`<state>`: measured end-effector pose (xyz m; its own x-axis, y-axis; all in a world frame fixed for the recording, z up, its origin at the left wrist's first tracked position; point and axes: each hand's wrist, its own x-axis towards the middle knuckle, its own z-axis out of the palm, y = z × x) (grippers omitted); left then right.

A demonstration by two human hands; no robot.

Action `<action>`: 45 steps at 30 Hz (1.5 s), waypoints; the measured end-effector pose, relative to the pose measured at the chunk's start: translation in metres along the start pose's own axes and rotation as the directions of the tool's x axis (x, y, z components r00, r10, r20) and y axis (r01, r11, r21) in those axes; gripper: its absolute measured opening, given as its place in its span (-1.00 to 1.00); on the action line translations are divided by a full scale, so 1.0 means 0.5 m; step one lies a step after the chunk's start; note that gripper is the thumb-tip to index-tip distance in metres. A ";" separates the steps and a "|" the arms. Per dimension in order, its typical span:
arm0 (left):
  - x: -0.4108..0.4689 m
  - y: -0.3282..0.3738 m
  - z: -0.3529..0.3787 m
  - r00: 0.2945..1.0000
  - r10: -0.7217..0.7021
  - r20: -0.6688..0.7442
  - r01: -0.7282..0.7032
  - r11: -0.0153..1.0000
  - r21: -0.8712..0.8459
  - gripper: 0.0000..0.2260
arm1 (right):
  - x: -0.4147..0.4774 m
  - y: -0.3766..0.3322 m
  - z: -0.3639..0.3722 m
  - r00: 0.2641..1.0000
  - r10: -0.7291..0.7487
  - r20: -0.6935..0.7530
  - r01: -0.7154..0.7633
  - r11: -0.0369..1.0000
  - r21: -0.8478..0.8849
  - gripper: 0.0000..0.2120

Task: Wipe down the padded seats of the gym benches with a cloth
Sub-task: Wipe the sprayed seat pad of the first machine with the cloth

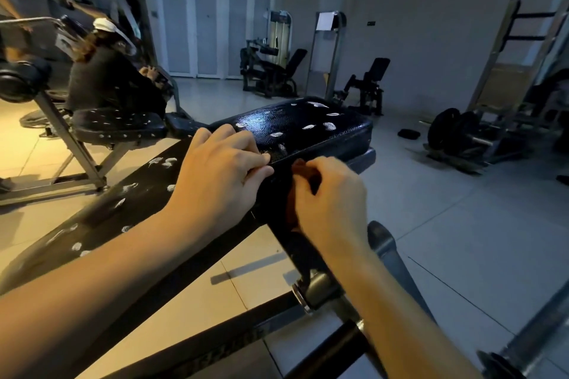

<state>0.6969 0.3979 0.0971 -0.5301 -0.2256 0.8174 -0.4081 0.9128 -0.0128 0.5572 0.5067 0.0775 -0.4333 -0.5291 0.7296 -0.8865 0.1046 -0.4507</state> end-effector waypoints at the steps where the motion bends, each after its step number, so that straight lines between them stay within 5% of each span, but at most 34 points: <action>1: 0.000 -0.005 -0.003 1.000 0.017 0.013 -0.017 1.000 -0.010 -0.83 | 0.020 0.018 -0.010 0.998 0.048 -0.029 -0.049 0.998 -0.031 -0.92; 5: -0.010 -0.029 -0.026 0.997 0.065 0.046 -0.064 0.998 -0.030 -0.79 | 0.088 0.072 -0.040 0.924 0.316 -0.213 -0.332 0.942 -0.042 -0.88; 12: -0.029 -0.032 -0.037 0.999 0.052 0.011 -0.052 0.998 0.043 -0.90 | -0.060 -0.051 0.042 1.000 0.028 0.004 -0.028 0.995 0.098 -0.91; 18: -0.028 -0.032 -0.030 0.999 0.045 0.002 -0.045 0.999 -0.020 -0.93 | 0.024 0.001 0.020 0.939 0.300 -0.170 -0.276 0.949 0.151 -0.91; 23: -0.036 -0.042 -0.018 1.000 -0.003 -0.022 0.001 0.995 -0.096 -0.92 | -0.067 -0.069 0.056 1.000 0.017 -0.024 -0.014 0.991 0.133 -0.94; 28: -0.036 -0.040 -0.013 1.000 -0.009 -0.024 0.006 0.993 -0.119 -0.91 | 0.072 0.054 -0.016 0.918 0.354 -0.177 -0.351 0.935 0.052 -0.89; 30: -0.037 -0.038 -0.014 1.000 -0.014 -0.028 0.010 0.992 -0.126 -0.91 | 0.041 0.018 0.011 0.927 0.332 -0.172 -0.322 0.943 0.085 -0.93; 35: -0.038 -0.037 -0.014 0.999 -0.009 -0.037 0.004 0.993 -0.122 -0.92 | -0.052 -0.053 0.043 1.000 0.013 0.017 -0.014 0.995 0.102 -0.93; 42: -0.043 -0.031 -0.013 0.999 -0.037 -0.033 0.031 0.989 -0.142 -0.89 | 0.087 0.060 -0.030 0.909 0.362 -0.206 -0.363 0.931 0.034 -0.91; 45: -0.043 -0.029 -0.013 0.999 -0.035 -0.031 0.030 0.989 -0.142 -0.90 | 0.010 -0.012 0.028 0.943 0.314 -0.110 -0.297 0.943 0.147 -0.94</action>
<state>0.7192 0.3917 0.0835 -0.4923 -0.2465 0.8348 -0.3138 0.9448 0.0939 0.5627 0.4916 0.0769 -0.7048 -0.3732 0.6033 -0.6839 0.1318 -0.7176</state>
